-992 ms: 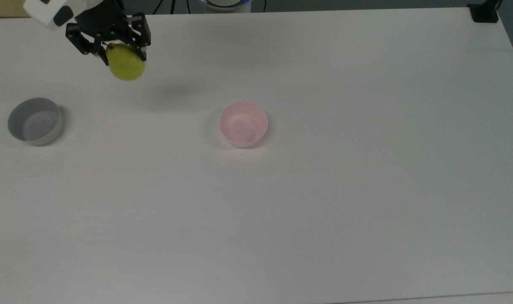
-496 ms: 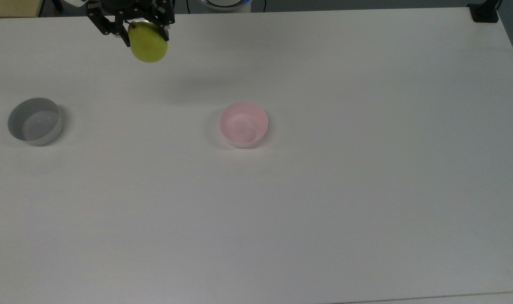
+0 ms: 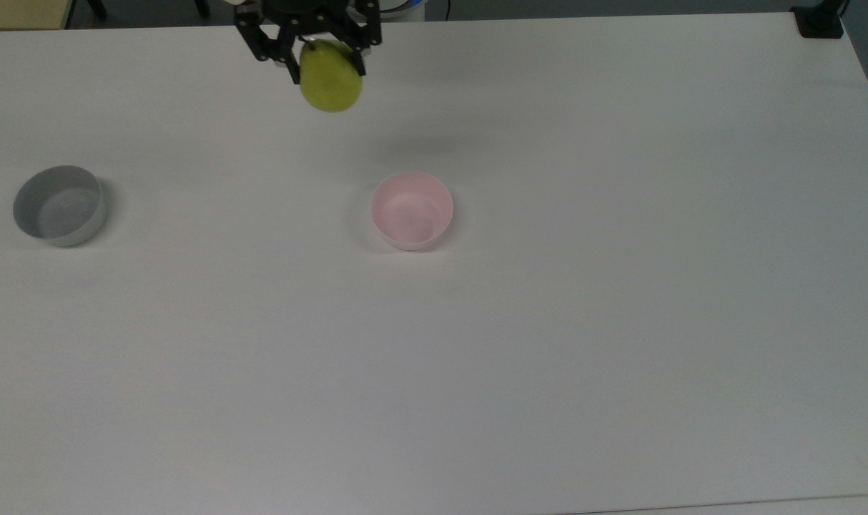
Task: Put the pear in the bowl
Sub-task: 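Carry the pear over the pink bowl and lower it inside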
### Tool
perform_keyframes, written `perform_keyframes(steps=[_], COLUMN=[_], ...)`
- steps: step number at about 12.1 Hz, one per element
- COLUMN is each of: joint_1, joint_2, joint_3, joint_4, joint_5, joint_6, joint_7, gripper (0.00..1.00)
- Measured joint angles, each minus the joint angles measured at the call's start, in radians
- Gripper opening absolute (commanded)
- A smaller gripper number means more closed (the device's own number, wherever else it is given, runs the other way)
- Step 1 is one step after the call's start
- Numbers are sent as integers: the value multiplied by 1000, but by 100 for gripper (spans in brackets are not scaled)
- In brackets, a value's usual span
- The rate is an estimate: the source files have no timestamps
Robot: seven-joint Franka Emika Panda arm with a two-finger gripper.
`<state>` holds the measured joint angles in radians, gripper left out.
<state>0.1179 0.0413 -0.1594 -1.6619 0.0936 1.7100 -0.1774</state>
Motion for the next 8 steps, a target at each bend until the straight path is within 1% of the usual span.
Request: perform_keyframes(steps=[2, 3, 5, 6, 8], joint_1=[45, 54, 57, 58, 58], joint_2=[-9, -8, -6, -2, 20], joint_3=[1, 10, 47, 61, 79], joint_4=[-87, -142, -251, -284, -307], joint_5=[0, 0, 0, 0, 0], joint_6=[102, 170, 315, 356, 413], joint_7=[48, 55, 65, 66, 66], gripper=[12, 12, 12, 12, 12])
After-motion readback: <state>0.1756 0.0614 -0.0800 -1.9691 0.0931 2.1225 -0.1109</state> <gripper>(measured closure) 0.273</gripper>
